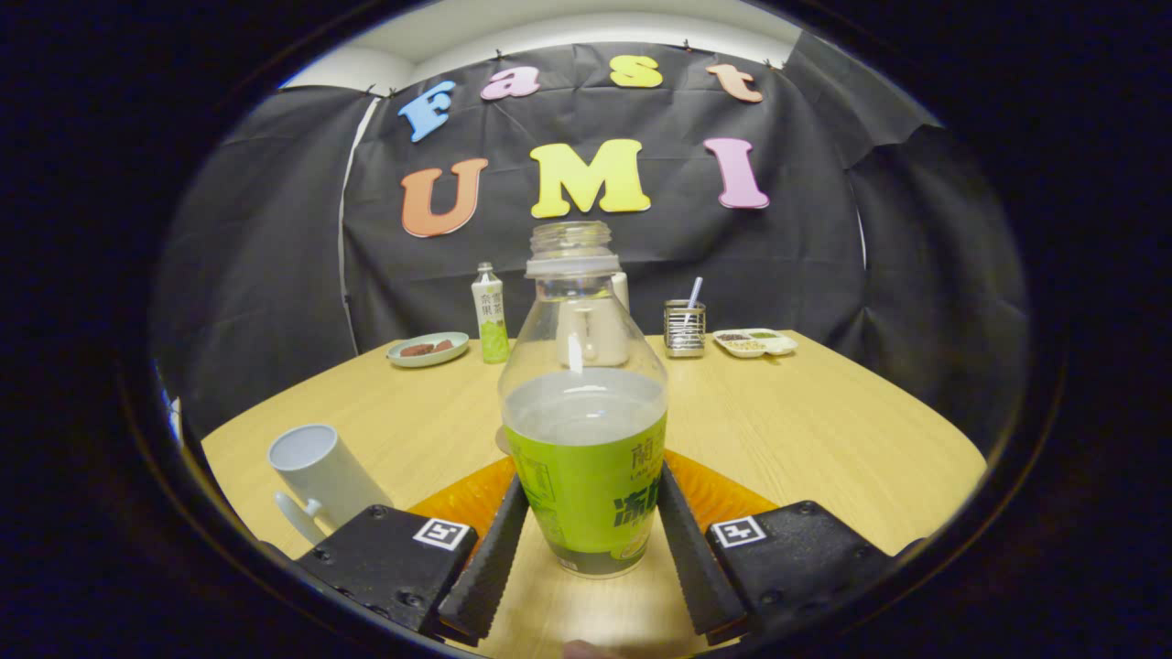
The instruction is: Take the bottle from table, then pour the juice into the cup, finally place the bottle on the coaster
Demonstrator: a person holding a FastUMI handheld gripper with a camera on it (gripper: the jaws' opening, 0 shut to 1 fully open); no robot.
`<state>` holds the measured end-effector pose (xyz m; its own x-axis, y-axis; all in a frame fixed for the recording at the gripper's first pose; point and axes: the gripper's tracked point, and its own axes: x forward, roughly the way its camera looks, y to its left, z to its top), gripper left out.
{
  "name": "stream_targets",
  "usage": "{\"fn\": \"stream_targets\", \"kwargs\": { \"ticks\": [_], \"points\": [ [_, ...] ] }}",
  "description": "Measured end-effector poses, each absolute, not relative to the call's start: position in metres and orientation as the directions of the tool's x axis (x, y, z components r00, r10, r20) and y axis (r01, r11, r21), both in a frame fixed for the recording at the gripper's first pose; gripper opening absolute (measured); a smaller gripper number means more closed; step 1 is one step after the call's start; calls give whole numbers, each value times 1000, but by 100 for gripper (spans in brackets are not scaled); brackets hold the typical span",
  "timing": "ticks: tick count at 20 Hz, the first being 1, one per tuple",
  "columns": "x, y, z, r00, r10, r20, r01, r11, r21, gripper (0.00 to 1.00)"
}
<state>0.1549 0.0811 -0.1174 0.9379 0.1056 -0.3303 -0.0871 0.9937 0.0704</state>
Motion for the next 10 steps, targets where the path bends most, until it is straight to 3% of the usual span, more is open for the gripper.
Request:
{"fn": "stream_targets", "kwargs": {
  "ticks": [10],
  "points": [
    [160,114,-68,972,73,-224,-169,878,-448,76]
  ]
}}
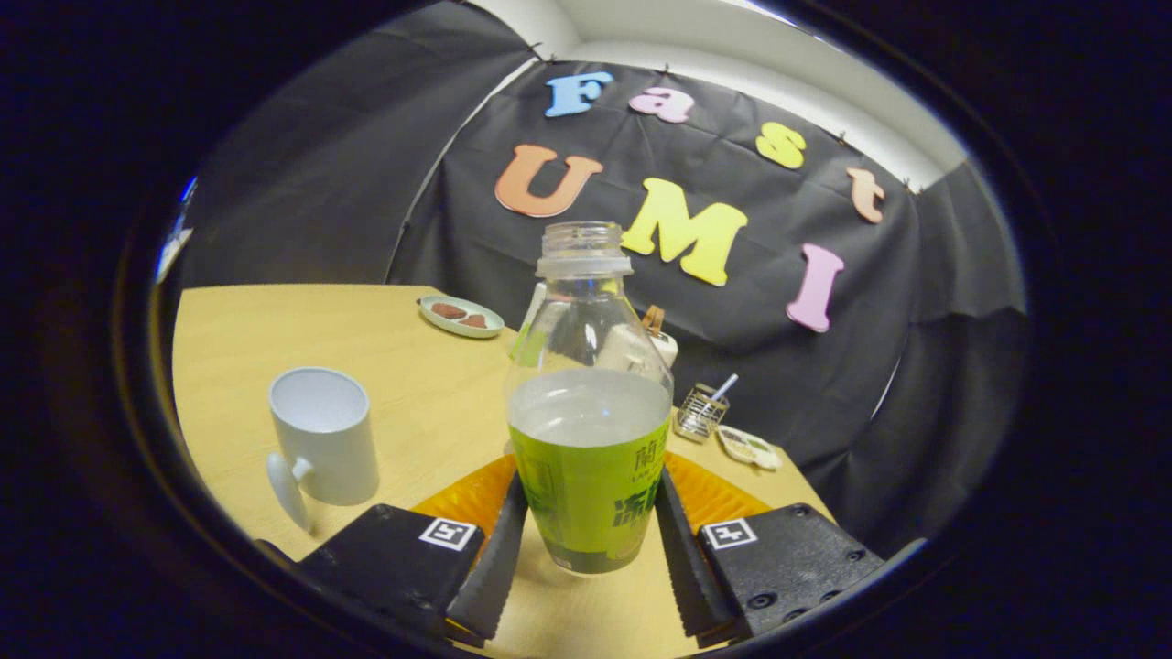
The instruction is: Take the bottle from table, then pour the juice into the cup, finally place the bottle on the coaster
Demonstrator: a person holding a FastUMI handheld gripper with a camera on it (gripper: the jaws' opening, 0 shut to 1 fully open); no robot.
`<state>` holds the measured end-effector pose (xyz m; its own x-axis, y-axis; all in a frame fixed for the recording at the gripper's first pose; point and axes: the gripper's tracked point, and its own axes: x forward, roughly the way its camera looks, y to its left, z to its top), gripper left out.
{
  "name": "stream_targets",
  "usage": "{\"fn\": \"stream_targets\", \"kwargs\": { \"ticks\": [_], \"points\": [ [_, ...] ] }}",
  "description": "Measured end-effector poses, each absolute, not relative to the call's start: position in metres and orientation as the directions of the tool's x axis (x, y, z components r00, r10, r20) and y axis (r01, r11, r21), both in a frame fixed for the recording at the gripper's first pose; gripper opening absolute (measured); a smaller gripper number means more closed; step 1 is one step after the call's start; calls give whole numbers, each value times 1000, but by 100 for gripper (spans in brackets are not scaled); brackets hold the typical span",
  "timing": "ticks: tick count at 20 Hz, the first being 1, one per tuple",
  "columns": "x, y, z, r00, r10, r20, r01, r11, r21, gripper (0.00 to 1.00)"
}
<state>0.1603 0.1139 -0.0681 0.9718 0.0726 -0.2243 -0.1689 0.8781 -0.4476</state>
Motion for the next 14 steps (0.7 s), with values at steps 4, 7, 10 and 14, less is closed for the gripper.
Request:
{"fn": "stream_targets", "kwargs": {
  "ticks": [4,7,10,14],
  "points": [
    [169,118,-49,990,40,-137,-124,717,-686,76],
    [176,122,-42,995,30,-99,-97,598,-795,75],
    [176,128,-43,997,30,-69,-74,499,-864,76],
    [180,144,-38,999,45,-23,-39,380,-924,76]
  ]
}}
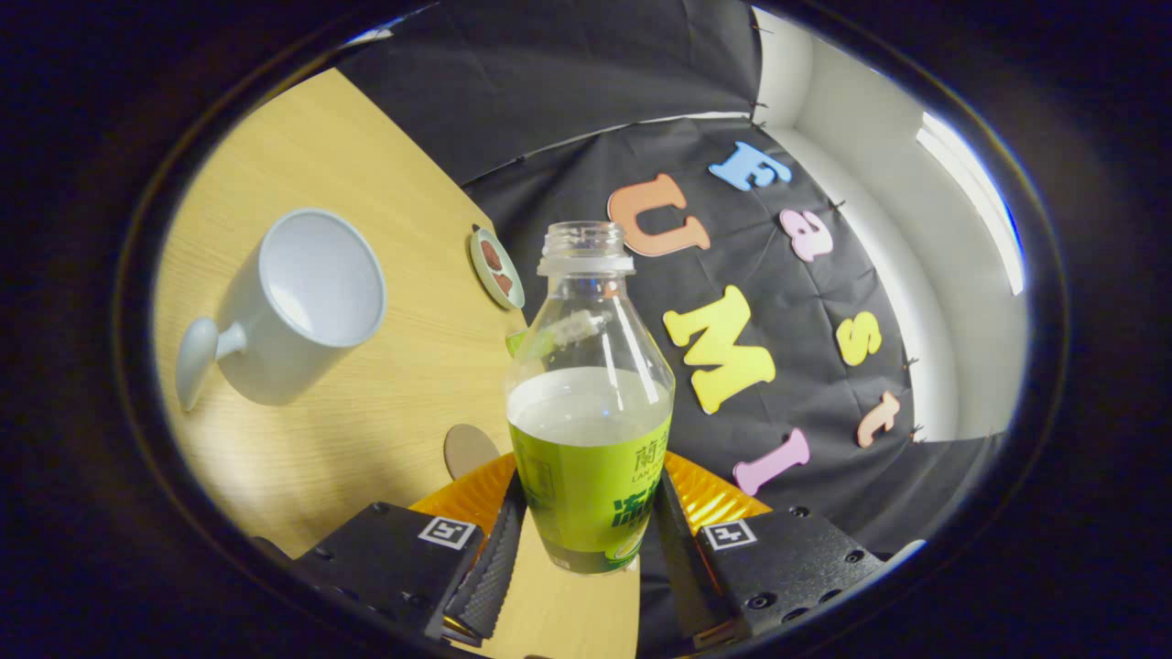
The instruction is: Take the bottle from table, then pour the juice into the cup, finally place the bottle on the coaster
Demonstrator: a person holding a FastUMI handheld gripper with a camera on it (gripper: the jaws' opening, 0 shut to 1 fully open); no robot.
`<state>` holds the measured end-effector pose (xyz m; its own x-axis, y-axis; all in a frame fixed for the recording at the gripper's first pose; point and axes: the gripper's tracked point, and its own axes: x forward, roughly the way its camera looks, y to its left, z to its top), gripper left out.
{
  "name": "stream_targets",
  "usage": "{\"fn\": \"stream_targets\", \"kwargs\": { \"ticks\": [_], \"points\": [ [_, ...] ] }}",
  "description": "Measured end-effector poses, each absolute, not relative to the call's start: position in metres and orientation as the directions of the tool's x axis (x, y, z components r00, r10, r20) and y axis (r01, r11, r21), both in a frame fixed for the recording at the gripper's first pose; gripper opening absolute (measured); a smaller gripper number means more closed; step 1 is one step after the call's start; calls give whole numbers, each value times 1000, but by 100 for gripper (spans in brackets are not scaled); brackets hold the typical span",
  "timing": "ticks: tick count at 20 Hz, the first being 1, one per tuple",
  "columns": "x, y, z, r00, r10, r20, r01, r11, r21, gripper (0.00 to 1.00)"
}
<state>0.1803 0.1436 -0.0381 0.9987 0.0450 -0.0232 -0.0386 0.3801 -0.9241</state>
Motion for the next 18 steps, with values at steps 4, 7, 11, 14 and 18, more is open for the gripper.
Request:
{"fn": "stream_targets", "kwargs": {
  "ticks": [4,7,11,14,18],
  "points": [
    [188,150,-40,998,68,6,-14,285,-958,75],
    [188,150,-40,997,69,27,10,232,-973,75],
    [184,152,-39,994,89,59,47,138,-989,75],
    [183,157,-38,992,107,73,62,100,-993,75],
    [182,159,-31,989,119,86,79,61,-995,75]
  ]
}}
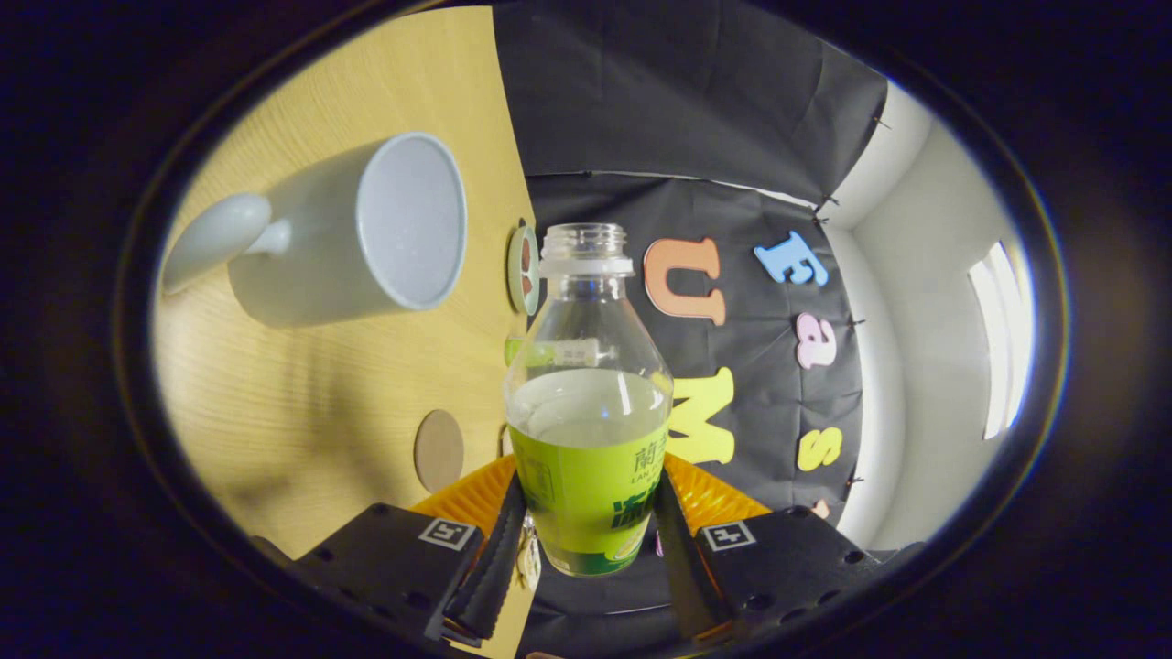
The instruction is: Take the bottle from table, then pour the juice into the cup, finally place the bottle on the coaster
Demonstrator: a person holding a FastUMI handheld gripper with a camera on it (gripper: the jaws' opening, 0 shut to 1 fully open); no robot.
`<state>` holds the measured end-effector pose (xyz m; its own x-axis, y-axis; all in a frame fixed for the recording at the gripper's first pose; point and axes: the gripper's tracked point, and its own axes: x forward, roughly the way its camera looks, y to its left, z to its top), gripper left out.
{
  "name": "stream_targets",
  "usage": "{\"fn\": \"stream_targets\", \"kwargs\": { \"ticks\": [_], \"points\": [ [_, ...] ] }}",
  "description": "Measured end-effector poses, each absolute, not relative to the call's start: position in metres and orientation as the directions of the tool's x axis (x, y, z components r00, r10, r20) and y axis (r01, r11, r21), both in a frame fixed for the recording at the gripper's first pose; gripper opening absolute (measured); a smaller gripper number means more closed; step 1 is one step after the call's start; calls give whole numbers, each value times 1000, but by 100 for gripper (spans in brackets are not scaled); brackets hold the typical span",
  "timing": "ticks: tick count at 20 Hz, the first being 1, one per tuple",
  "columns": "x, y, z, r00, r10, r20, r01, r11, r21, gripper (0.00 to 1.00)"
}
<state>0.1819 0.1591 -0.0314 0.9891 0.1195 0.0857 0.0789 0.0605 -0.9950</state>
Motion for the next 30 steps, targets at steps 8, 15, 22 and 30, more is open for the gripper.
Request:
{"fn": "stream_targets", "kwargs": {
  "ticks": [8,15,22,30],
  "points": [
    [180,159,-27,983,143,117,127,-58,-990,75],
    [178,163,-15,976,162,148,169,-129,-977,75],
    [179,159,-1,971,163,176,204,-178,-963,75],
    [177,158,9,966,174,191,227,-221,-948,75]
  ]
}}
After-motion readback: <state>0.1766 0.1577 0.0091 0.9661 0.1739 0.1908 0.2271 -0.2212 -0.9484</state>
